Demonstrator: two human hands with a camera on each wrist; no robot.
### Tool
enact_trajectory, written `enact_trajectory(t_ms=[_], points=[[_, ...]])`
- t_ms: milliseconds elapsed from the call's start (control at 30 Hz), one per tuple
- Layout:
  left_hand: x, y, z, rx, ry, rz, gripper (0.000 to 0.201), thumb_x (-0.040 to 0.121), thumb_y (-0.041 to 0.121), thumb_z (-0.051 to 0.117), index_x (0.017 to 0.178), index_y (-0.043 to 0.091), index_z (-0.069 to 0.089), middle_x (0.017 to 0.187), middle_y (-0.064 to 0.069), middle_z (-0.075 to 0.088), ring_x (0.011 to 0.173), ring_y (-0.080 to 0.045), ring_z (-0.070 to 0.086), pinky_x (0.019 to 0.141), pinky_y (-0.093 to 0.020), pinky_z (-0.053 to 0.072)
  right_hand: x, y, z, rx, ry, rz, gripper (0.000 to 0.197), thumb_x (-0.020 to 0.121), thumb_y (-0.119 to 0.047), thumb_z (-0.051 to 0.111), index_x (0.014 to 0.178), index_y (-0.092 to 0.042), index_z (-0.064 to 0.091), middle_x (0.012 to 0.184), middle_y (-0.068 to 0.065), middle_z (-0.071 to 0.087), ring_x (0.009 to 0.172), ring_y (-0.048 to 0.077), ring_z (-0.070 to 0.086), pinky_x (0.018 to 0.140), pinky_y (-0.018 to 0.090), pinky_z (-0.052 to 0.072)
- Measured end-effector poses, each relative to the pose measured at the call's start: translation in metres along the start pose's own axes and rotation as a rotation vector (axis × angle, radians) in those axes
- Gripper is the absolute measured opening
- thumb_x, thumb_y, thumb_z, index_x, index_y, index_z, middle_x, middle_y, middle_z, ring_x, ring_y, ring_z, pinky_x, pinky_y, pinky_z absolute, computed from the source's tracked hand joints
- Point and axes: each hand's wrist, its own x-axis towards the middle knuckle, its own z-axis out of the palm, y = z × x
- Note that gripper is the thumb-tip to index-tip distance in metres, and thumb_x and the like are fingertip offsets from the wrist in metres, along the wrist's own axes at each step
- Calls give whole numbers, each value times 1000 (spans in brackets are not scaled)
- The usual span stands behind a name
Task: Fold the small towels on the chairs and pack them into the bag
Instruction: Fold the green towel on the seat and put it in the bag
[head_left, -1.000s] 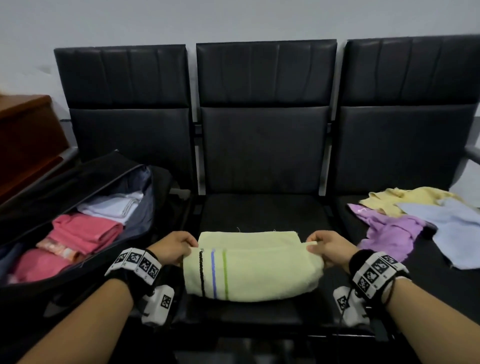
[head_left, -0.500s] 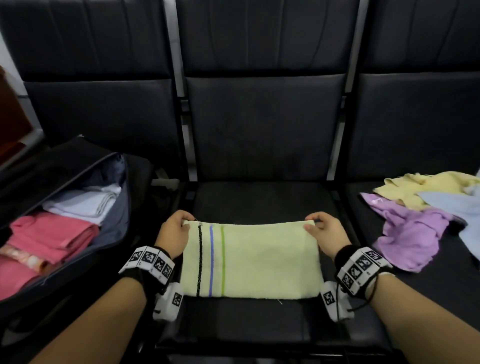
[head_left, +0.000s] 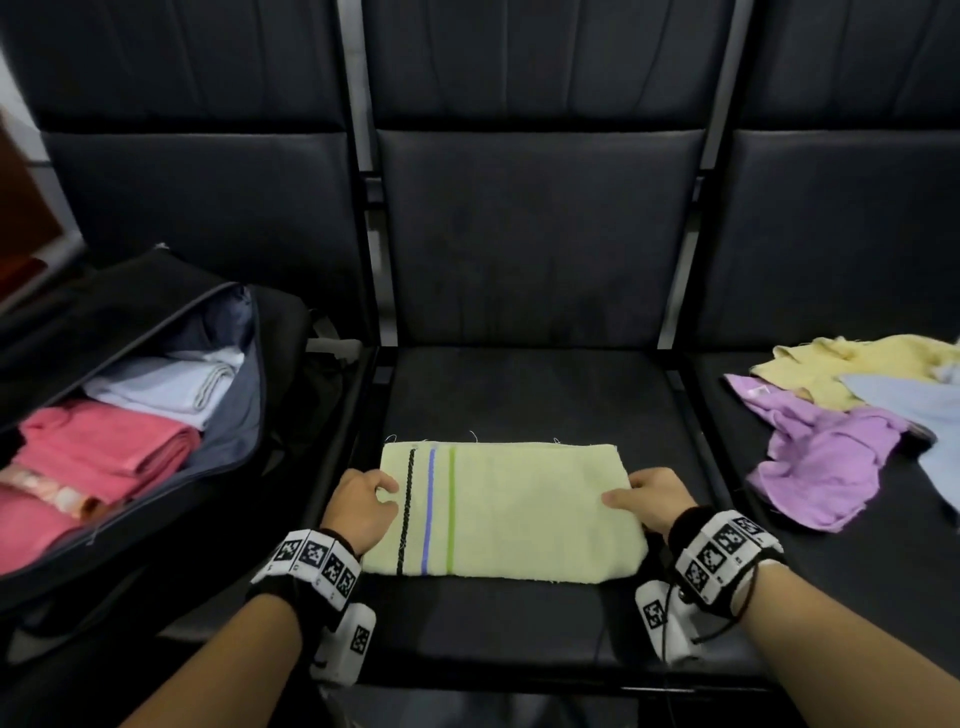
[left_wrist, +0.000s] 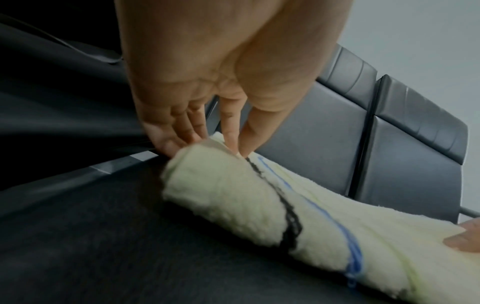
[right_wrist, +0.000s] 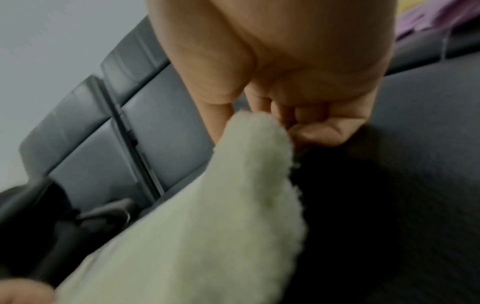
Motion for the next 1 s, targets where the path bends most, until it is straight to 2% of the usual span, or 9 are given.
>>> enact_trajectory(t_ms=[233, 300, 367, 500, 567, 700, 767, 900, 1000], points=[[-12, 15, -4, -74, -46, 37, 22, 84, 7, 61, 96, 22, 71, 112, -7, 51, 92, -22, 60, 89, -31, 51, -32, -36, -27, 291, -30, -15, 15, 83, -5, 71, 71, -6, 63, 46, -4, 60, 35, 8, 53, 33, 15, 33], [-16, 22, -7, -120, -10, 60, 21, 85, 8, 60, 95, 22, 70, 109, -4, 53, 92, -21, 60, 86, -30, 51, -46, -56, -16, 365, -115, -43, 5, 84, -1, 69, 86, -5, 71, 61, 2, 70, 46, 10, 63, 38, 18, 41], [-21, 31, -6, -237, -70, 73, 17, 87, 10, 60, 94, 19, 71, 98, 0, 61, 85, -16, 60, 74, -27, 51, -56, -77, 2, 431, -204, -78, 18, 84, 2, 67, 100, -6, 72, 76, 7, 74, 58, 15, 69, 44, 22, 47], [-31, 43, -8, -712, -253, -73, 19, 95, 13, 58, 103, -1, 67, 87, -6, 63, 69, -16, 58, 55, -27, 44, -76, -119, 52, 429, -330, -153, 25, 85, 1, 66, 109, -8, 70, 85, 11, 72, 66, 19, 70, 48, 27, 50], [-32, 46, -14, -851, -285, -144, 22, 97, 19, 56, 104, 0, 66, 88, -9, 66, 64, -16, 61, 54, -26, 47, -84, -134, 79, 443, -422, -194, 24, 87, 0, 65, 110, -9, 68, 85, 12, 69, 73, 23, 68, 58, 35, 55], [-31, 37, -13, -877, -337, -212, 34, 102, 35, 49, 116, 10, 67, 111, -11, 72, 99, -25, 69, 89, -36, 53, -89, -139, 106, 415, -482, -217, 38, 90, -7, 67, 126, -12, 56, 101, 19, 64, 84, 26, 71, 65, 41, 59], [-30, 31, -8, -829, -328, -196, 31, 99, 30, 57, 121, 9, 64, 117, -12, 71, 110, -29, 67, 101, -46, 50, -85, -128, 103, 338, -446, -225, 38, 90, -8, 67, 126, -13, 56, 105, 19, 62, 86, 24, 71, 66, 43, 60], [-30, 28, 2, -697, -224, -94, 42, 83, -8, 67, 122, 2, 57, 113, -14, 69, 106, -29, 67, 95, -42, 55, -79, -101, 83, 227, -428, -265, 34, 88, -1, 65, 119, -13, 60, 92, 9, 64, 83, 22, 67, 70, 43, 59], [-27, 25, 1, -615, -185, -61, 53, 77, -16, 62, 125, 6, 56, 109, -9, 69, 103, -26, 68, 93, -42, 56, -78, -90, 78, 136, -436, -362, 31, 84, 1, 68, 111, -14, 66, 90, 3, 67, 75, 17, 62, 70, 36, 55]])
